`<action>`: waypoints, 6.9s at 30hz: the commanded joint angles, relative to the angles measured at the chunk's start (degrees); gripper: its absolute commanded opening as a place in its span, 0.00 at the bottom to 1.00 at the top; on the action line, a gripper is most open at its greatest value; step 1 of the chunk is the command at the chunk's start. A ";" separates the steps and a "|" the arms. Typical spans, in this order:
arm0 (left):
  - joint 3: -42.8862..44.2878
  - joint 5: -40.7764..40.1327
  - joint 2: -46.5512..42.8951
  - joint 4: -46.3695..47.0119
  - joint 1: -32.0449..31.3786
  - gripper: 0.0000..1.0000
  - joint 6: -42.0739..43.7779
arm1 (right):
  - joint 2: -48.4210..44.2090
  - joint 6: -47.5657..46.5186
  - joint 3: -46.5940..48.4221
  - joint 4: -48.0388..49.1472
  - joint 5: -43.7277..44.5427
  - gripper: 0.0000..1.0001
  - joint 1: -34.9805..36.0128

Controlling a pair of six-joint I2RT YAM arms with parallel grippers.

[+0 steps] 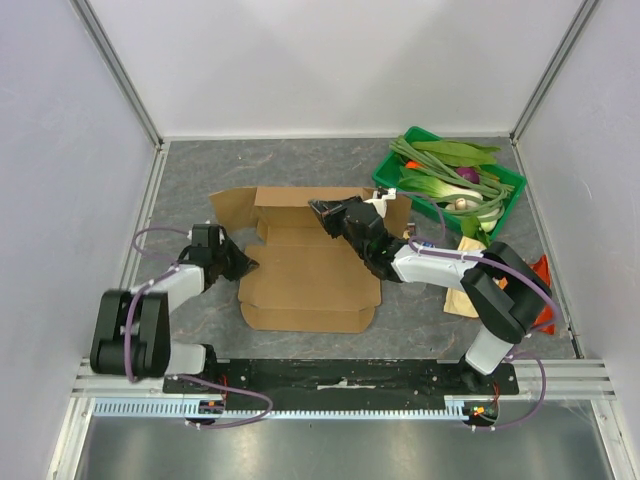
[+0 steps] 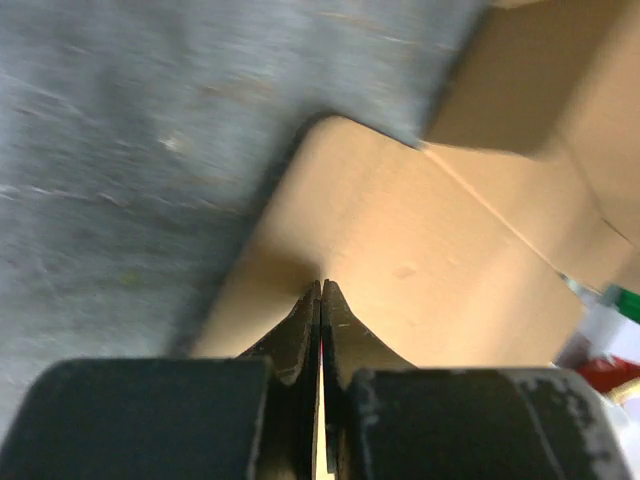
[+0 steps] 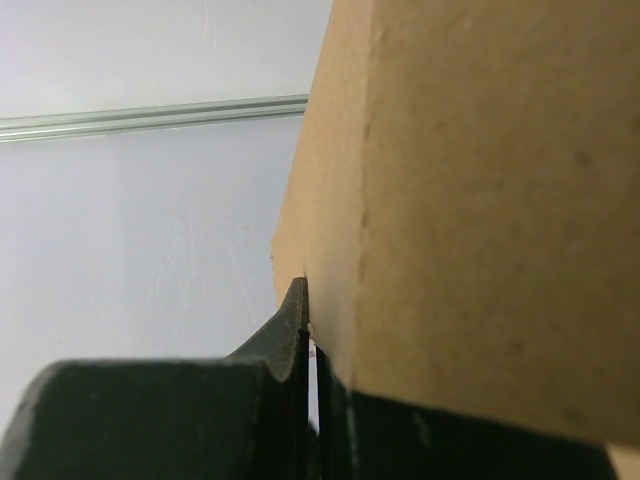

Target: Fold the paper box

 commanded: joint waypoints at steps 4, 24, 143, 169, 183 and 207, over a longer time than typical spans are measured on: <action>4.93 -17.07 10.03 -8.06 1.05 0.02 -1.41 | 0.42 -2.91 -0.43 -4.88 0.73 0.00 -0.03; 17.48 -26.39 -2.63 -5.51 1.22 0.59 14.14 | 2.00 -2.82 0.53 -5.49 -0.15 0.00 -0.12; 13.54 -30.05 -22.43 -14.59 -12.58 0.37 23.10 | 3.23 -18.46 -12.65 30.63 -9.91 0.00 -3.55; -5.88 -23.27 -9.40 36.03 -18.11 0.32 30.04 | 5.16 -15.21 -10.89 32.65 -11.31 0.00 -3.46; -5.27 -13.50 -6.40 40.02 -18.11 0.46 35.07 | 4.55 -14.77 -11.24 32.39 -11.75 0.00 -3.46; 8.88 -54.53 11.08 32.55 -26.11 0.34 28.23 | 7.00 -8.19 -10.36 34.14 -9.73 0.00 -2.67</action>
